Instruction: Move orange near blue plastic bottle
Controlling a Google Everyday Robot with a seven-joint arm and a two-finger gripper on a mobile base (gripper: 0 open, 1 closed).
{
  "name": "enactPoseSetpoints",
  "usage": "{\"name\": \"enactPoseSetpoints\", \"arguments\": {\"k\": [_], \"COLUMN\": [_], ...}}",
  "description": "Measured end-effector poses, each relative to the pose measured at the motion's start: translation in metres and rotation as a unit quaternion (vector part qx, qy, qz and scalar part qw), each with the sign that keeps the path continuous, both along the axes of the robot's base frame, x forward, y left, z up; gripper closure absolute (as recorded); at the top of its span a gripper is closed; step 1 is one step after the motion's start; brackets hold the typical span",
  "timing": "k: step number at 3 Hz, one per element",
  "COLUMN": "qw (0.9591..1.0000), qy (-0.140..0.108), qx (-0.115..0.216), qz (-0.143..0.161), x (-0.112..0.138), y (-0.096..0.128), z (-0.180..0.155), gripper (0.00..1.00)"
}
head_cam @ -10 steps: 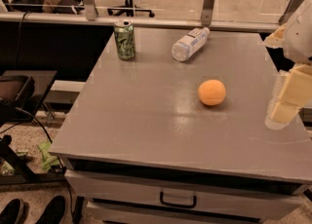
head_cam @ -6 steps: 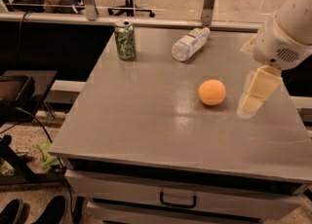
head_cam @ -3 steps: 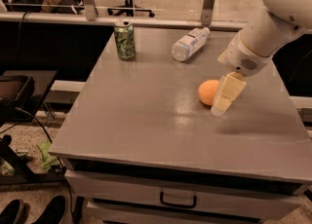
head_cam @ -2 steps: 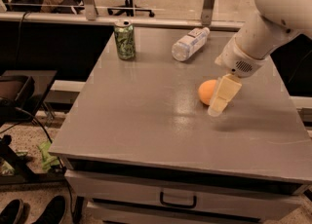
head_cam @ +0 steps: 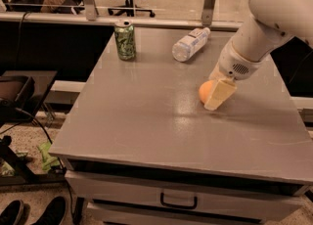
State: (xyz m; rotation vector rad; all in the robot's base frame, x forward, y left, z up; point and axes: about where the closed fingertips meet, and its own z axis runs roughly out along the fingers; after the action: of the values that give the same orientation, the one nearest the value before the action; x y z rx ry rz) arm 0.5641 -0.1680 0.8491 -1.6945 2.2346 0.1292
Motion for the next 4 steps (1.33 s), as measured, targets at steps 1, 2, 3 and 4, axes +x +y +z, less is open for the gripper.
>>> {"name": "enactPoseSetpoints", "arguments": {"k": [1, 2, 3, 4], "qw": [1.0000, 0.9999, 1.0000, 0.9996], "qy": [-0.002, 0.001, -0.003, -0.011], "qx": [-0.006, -0.010, -0.004, 0.010], "qz": [-0.001, -0.001, -0.005, -0.025], "x": [0.004, 0.021, 0.052, 0.100], "y": [0.000, 0.001, 0.005, 0.006], "z": [0.003, 0.007, 0.020, 0.032], "gripper": [0.59, 0.82, 1.00, 1.00]}}
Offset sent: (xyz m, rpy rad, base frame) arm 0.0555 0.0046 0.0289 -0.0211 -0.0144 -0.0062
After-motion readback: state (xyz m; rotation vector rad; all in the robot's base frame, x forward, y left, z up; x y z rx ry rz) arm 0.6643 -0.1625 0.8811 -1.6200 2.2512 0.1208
